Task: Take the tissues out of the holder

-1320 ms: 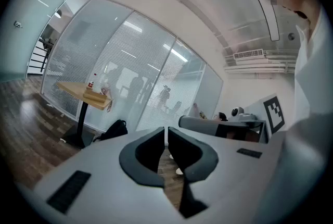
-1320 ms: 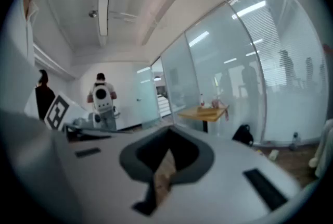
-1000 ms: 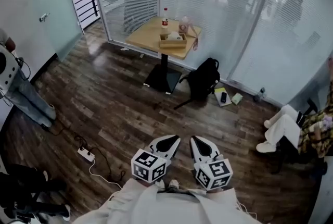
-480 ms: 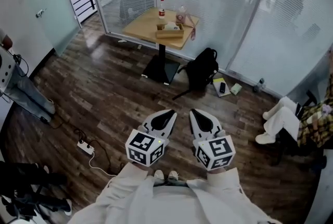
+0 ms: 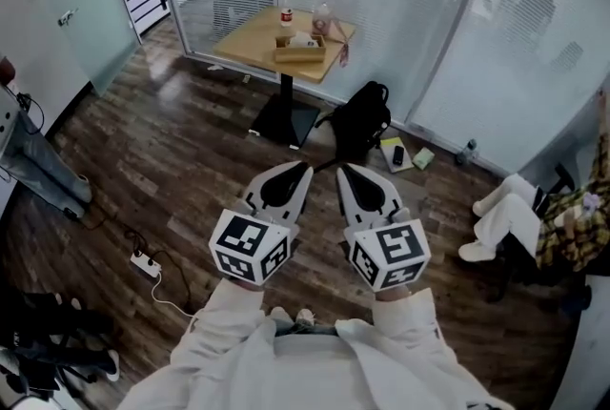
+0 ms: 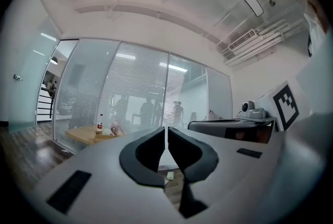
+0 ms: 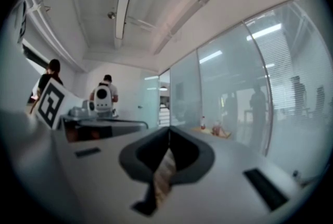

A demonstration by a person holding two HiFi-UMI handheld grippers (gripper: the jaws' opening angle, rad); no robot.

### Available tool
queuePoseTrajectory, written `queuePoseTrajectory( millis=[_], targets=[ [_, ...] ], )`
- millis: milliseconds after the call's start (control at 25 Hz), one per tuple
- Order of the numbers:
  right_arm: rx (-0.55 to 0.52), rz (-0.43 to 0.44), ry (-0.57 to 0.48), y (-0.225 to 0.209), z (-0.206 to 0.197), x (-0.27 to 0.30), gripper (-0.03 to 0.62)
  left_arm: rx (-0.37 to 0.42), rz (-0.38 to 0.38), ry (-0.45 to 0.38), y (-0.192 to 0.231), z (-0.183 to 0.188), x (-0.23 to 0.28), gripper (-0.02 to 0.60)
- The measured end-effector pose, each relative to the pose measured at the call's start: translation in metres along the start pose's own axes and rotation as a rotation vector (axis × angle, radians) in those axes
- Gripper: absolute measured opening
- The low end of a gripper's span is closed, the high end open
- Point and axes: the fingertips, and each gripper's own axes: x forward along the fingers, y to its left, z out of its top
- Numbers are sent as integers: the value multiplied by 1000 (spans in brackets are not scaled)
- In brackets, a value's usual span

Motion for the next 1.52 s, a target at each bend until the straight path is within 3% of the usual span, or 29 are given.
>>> queuePoseTrajectory(
  millis=[240,440,640,1080,1520],
  targets=[
    [65,25,56,-10,-30,5,12,-58,0,-10,-1,-13,11,25],
    [53,17,70,-32,-35,26,12,-110,17,10,19,-22,37,18],
    [81,-9,89,-61,-42,61,12,-108,-6,55,44,-33,73,18],
    [86,-65,58,-109,-24,183,12,-86,-102,55,138,-13,166,9],
    [103,-88,29,-129,-17,270,12,-112,-95,55,223,-12,215,9]
  ],
)
